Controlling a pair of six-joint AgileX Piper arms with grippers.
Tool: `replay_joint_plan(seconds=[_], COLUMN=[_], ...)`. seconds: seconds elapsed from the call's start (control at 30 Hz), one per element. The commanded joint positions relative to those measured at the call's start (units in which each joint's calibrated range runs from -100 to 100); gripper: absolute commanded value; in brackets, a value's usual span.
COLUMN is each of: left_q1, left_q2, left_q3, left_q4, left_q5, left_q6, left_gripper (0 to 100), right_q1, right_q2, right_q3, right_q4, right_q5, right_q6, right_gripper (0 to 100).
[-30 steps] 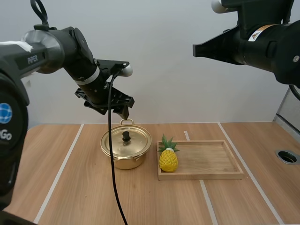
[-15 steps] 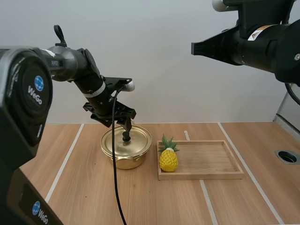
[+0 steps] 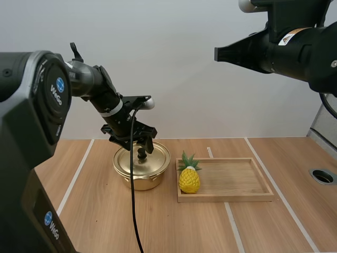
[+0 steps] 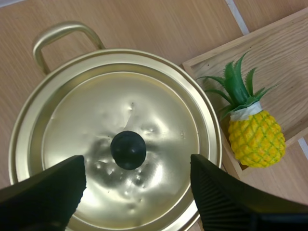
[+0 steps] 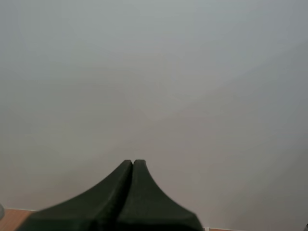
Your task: Open the pot, put the pineapple inside, and close it
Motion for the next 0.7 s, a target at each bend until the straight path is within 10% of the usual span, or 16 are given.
replay_joint_plan(seconds=[0.0,0.67], left_q1=[-0.09,-0.09], left_q2=[0.53,3.92], left_q3=[0.16,0.16], left_q4=[-1.33,-2.75], left_q5=[-1.5,-5.96], left_q6=[0.84,3.45], left_gripper=[100,100], right_q1=[-0.06,-0.06], right_q2=[-0.16,-0.16], right_q3=[-0.55,-0.55], right_q4=[-0.09,-0.11], right_q5=[0.3,0.8], right_q6=[-0.32,-0.32], right_gripper=[0,0])
